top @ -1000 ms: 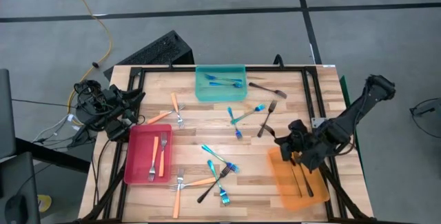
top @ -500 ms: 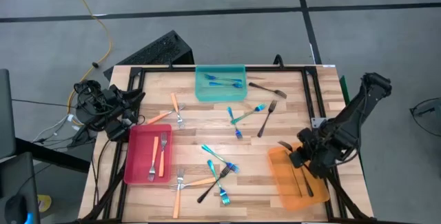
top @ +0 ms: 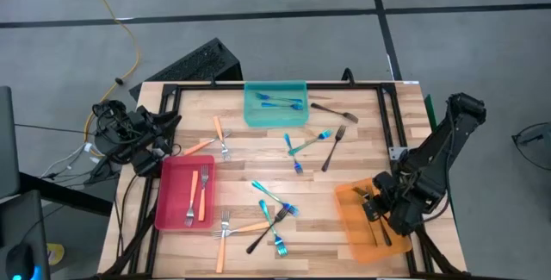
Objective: Sort silverware by color (type)
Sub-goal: Put the black fork into the orange bin
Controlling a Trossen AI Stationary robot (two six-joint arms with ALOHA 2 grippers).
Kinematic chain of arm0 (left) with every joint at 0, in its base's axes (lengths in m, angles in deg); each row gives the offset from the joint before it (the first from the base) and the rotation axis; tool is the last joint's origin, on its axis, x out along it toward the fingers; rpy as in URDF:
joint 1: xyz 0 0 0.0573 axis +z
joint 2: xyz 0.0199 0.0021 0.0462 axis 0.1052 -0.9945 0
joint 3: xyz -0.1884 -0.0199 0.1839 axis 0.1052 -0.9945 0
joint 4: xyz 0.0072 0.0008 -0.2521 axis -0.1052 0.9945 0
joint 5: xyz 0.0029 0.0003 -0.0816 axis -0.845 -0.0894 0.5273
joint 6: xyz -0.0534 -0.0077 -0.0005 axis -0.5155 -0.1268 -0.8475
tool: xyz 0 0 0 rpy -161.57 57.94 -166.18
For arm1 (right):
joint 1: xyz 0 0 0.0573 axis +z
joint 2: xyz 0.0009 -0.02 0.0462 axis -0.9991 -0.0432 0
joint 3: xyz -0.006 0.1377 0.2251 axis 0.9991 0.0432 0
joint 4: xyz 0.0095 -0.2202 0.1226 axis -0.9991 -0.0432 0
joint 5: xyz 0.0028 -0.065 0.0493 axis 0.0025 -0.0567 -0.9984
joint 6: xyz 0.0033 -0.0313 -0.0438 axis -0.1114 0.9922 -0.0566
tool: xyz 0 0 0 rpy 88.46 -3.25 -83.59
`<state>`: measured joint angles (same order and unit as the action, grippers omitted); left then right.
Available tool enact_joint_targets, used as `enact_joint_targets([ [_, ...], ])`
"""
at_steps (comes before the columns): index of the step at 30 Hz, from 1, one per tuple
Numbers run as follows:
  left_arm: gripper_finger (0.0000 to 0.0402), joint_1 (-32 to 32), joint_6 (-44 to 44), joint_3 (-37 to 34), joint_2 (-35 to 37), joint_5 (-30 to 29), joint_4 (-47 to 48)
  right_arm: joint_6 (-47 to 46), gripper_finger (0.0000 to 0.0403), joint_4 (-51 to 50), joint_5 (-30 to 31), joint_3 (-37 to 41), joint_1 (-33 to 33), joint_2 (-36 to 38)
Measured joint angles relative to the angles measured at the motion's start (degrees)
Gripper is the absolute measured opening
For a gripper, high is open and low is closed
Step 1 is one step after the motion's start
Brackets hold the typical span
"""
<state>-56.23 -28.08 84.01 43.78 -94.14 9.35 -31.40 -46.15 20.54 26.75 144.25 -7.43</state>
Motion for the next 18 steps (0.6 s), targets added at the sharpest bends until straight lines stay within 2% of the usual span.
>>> enact_joint_targets([
  [4, 0.0112, 0.0, 0.0, 0.0, 0.0, 0.0, 0.0, -5.5, 0.0033, -1.3, -0.5, 0.0, 1.4, -1.5],
  [18, 0.0112, 0.0, 0.0, 0.0, 0.0, 0.0, 0.0, -5.7, 0.0033, 5.6, -1.7, 0.0, -0.3, -13.5],
])
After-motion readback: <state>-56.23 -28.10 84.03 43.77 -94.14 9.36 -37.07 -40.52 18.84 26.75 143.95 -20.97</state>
